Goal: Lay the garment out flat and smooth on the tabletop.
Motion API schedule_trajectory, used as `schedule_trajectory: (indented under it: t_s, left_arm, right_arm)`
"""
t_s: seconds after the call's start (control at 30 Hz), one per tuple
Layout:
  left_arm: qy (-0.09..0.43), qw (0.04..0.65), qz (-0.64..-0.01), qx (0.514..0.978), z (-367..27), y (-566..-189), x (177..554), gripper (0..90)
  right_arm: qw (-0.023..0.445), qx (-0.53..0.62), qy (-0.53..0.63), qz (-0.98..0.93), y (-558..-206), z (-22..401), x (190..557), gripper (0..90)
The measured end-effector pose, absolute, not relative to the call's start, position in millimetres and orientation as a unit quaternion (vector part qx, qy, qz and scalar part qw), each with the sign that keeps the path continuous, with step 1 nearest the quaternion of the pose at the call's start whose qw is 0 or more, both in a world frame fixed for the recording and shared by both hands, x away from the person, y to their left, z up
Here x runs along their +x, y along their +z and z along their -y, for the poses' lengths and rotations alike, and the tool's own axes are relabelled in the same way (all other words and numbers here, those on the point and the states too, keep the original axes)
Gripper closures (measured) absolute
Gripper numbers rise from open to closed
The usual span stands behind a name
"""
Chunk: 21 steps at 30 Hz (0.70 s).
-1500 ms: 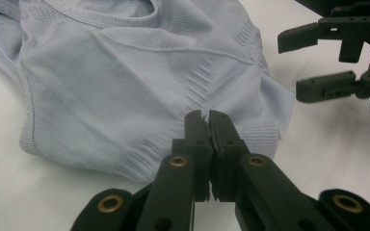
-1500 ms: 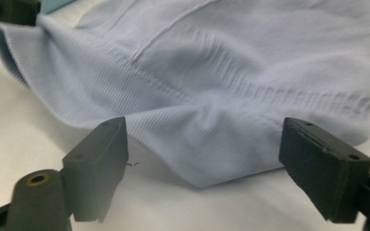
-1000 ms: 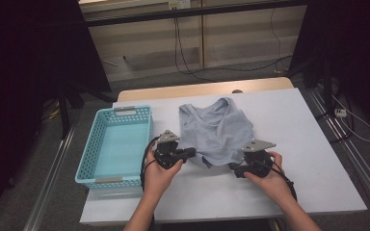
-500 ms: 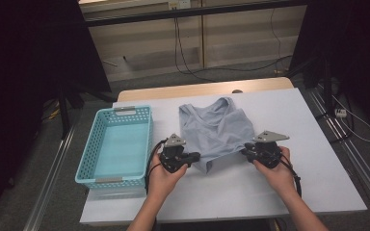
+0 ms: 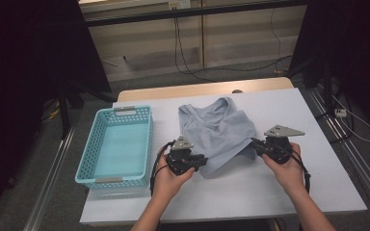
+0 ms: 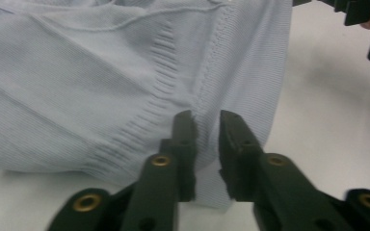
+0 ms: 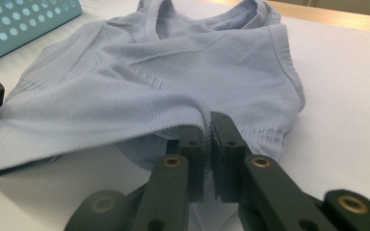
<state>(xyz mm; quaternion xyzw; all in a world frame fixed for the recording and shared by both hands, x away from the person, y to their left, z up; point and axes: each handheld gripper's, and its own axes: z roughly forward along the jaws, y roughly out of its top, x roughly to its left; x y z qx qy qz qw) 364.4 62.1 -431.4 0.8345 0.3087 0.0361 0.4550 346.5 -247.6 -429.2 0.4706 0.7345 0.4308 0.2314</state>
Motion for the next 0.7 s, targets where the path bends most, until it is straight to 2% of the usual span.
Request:
schedule_trajectory:
  t_s: [0.07,0.17,0.27,0.53,0.7]
  left_arm:
    - [0.03,0.455,-0.308,0.835,-61.6,-431.8,363.5,63.9]
    - [0.03,0.45,-0.302,0.84,-60.6,-431.3,361.0,57.5]
    - [0.032,0.452,-0.298,0.84,-60.8,-429.9,358.7,58.9]
    - [0.041,0.452,-0.3,0.839,-68.2,-425.8,352.5,50.9]
    - [0.032,0.429,-0.295,0.853,-70.3,-434.6,344.9,54.5]
  right_arm:
    - [0.231,0.47,0.432,-0.734,-428.9,248.3,347.0,85.1]
    - [0.23,0.472,0.431,-0.734,-429.0,248.6,347.6,85.1]
    - [0.229,0.473,0.432,-0.733,-429.6,248.9,347.9,84.9]
    - [0.223,0.476,0.438,-0.729,-430.4,250.0,348.1,84.8]
    - [0.222,0.478,0.435,-0.73,-432.8,248.0,348.3,84.7]
